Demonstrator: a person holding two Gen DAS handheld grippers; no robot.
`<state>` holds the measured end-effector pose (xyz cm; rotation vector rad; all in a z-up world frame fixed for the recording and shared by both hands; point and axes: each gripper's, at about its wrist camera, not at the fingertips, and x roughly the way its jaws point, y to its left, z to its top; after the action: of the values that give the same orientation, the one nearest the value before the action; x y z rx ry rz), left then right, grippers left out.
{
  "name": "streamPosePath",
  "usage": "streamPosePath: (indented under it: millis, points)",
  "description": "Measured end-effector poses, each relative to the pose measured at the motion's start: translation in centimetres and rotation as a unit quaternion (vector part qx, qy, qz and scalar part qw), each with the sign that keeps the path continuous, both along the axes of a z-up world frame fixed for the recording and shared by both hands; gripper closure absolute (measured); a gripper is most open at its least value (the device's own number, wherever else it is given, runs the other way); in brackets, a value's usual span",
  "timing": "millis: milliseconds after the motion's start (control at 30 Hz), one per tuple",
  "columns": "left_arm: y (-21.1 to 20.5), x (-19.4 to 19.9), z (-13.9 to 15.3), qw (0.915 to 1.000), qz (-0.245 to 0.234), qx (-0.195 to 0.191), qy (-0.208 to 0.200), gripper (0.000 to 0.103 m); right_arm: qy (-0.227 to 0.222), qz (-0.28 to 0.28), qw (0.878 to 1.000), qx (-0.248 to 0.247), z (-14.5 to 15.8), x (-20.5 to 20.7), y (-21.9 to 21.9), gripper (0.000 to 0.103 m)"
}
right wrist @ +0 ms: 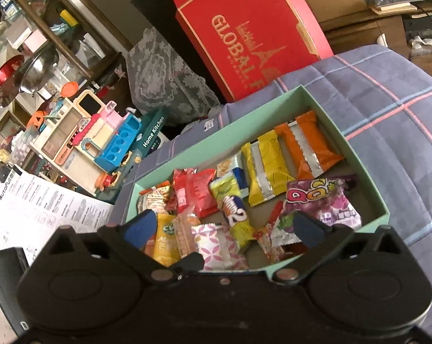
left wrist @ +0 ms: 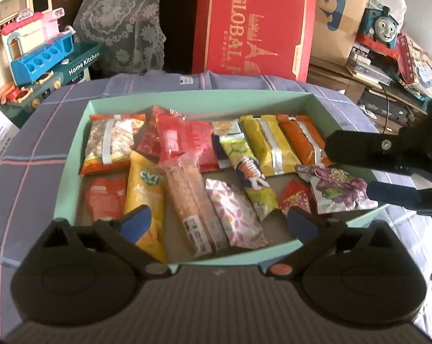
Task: Organize snacks
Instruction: 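Open both grippers to drop the packets into the tray, then move both grippers to the orange jelly candy and pink candy stick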
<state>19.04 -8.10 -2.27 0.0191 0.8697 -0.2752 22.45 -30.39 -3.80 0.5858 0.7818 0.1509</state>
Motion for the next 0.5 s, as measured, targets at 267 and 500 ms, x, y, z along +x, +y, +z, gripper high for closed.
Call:
streamPosePath:
  millis: [267,500]
  points:
    - [0.4,-2.9,0.4,0.9999,-0.016,0.003,0.001,0.0,0.015,0.008,1.0,-0.025,-0.1,-2.3,0.4,0.0]
    - [1.1,-6.6,-0.2,0.9992,-0.033,0.012,0.017,0.0,0.037,0.0,0.999,-0.039,-0.6,-5.7,0.0,0.0]
